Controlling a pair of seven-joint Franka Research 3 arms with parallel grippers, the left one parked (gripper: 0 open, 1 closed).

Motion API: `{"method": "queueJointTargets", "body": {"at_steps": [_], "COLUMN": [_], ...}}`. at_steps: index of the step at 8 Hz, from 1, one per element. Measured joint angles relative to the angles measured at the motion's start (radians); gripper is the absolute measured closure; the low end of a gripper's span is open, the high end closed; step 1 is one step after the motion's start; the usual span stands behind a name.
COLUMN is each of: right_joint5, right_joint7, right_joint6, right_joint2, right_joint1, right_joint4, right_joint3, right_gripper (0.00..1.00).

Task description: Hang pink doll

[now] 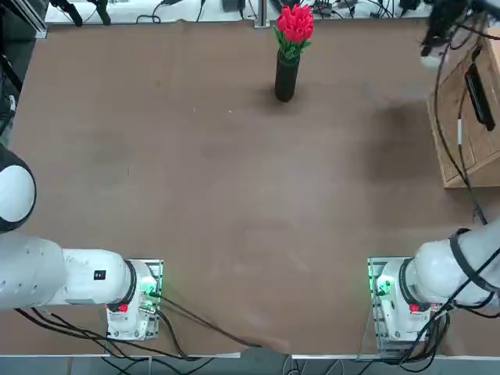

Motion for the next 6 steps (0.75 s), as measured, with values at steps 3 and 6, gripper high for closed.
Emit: {"method": "queueJointTargets", "body": {"at_steps": [3, 6], "right_joint5": [0.086, 0.135], "right_joint7": [-0.17, -0.254], "right_joint6": [-0.006, -0.021], "right_joint2": [-0.001, -0.006], "right_joint1": [-0.107, -0.156], "right_joint4": [0.0, 0.0], "right_joint3": [0.001, 0.002], "right_gripper": [0.96, 0.96]}}
